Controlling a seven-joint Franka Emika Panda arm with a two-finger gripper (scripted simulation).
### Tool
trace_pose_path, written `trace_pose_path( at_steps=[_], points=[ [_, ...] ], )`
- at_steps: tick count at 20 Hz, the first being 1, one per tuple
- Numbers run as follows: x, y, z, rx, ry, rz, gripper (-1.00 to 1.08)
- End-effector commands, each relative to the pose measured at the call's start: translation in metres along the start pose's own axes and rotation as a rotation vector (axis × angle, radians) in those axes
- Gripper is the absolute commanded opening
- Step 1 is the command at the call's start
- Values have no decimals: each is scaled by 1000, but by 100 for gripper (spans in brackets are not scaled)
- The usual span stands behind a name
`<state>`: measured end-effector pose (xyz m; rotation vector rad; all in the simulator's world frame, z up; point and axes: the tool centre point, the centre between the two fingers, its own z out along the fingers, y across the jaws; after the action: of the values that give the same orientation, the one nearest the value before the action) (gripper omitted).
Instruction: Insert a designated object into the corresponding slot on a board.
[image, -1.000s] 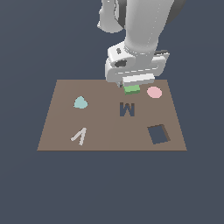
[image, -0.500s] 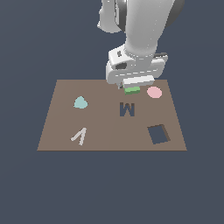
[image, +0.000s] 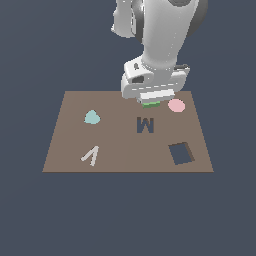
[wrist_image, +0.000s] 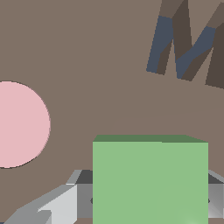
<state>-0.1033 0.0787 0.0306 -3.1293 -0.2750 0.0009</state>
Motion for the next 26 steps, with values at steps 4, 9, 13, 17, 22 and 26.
trace_pose_path(
  at_steps=[4, 9, 13, 17, 22, 26],
  points=[
    [0, 0, 1, 0, 0, 0, -100],
    [0, 0, 0, 0, 0, 1, -100],
    [1, -2, 0, 0, 1, 15, -100],
    [4, -7, 0, 0, 1, 49, -100],
    [10, -16, -1, 0, 1, 120, -100],
    [18, -25, -2, 0, 1, 199, -100]
  ],
)
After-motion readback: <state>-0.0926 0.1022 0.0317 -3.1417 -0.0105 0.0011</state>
